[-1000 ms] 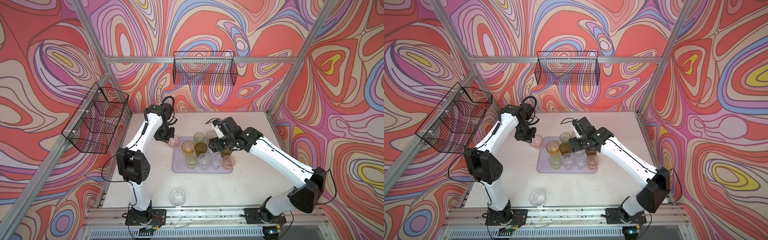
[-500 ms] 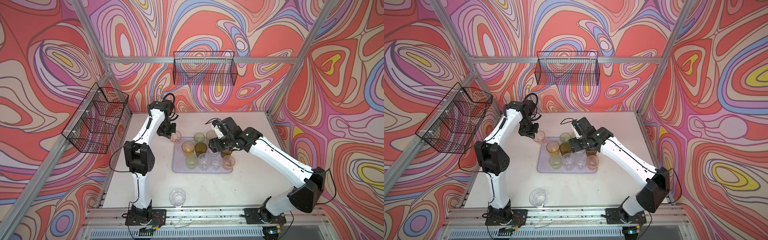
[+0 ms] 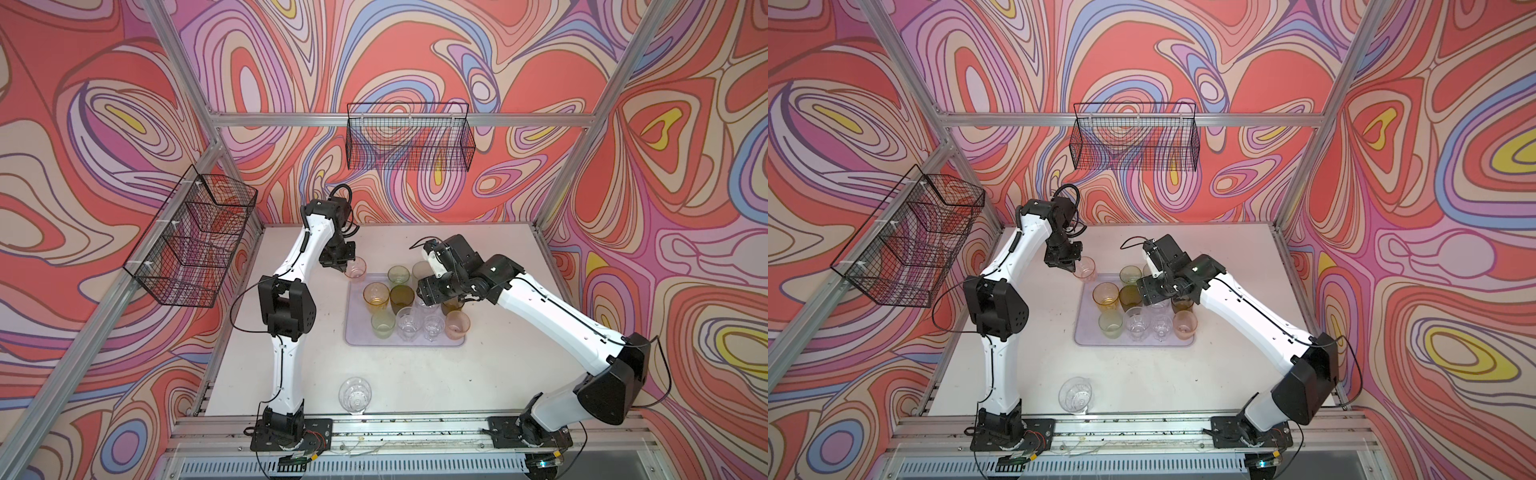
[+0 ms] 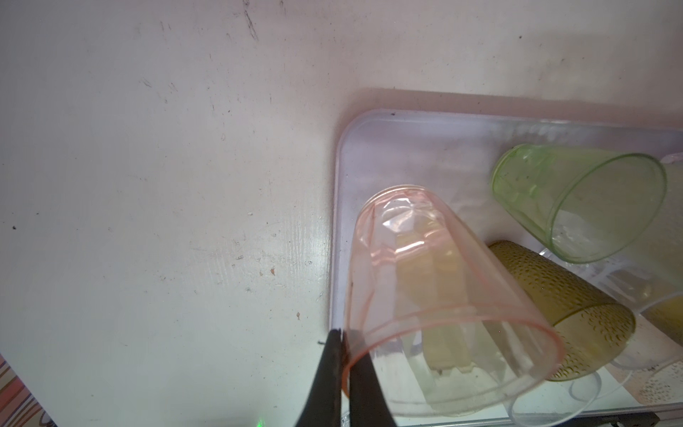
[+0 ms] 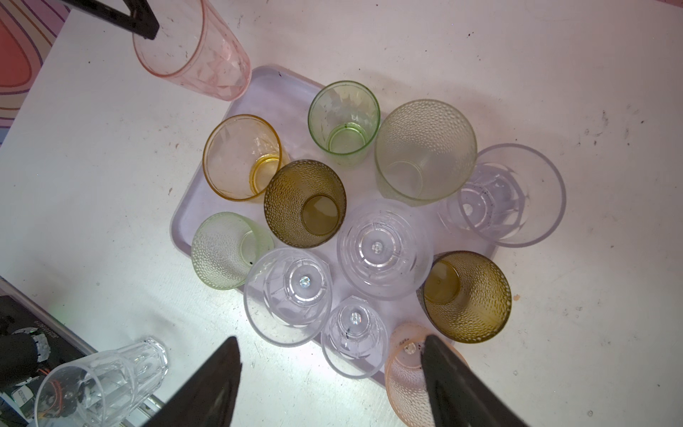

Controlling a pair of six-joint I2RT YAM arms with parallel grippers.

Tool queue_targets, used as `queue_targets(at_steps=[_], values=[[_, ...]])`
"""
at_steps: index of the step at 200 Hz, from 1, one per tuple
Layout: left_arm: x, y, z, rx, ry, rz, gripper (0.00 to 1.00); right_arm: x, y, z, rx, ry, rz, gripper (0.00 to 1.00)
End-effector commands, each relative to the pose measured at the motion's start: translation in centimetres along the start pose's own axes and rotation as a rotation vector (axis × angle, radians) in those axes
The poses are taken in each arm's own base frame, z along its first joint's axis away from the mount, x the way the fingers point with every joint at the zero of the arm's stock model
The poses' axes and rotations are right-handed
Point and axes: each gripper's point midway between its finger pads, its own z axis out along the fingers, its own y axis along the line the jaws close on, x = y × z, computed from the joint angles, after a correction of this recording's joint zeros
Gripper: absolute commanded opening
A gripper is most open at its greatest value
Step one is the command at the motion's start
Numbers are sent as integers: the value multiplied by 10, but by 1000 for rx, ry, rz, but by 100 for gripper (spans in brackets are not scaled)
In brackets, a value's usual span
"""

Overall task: Place the glasses into the tray
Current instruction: Place the glass on the tray.

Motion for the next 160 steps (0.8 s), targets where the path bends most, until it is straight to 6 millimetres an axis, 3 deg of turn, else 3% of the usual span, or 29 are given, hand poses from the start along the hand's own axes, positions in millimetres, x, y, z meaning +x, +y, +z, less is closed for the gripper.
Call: queue_targets(at_steps=[1,70,160], values=[[-6,-3,3,27,6,-30,2,7,-5,5,14,25,-7,80],[-22,-19,14,103,-12,-60,3,11,-5,7,17,32,-8,80],[-25,-30,40,143,25,-76,5,13,-8,8,29,35,-10,79]])
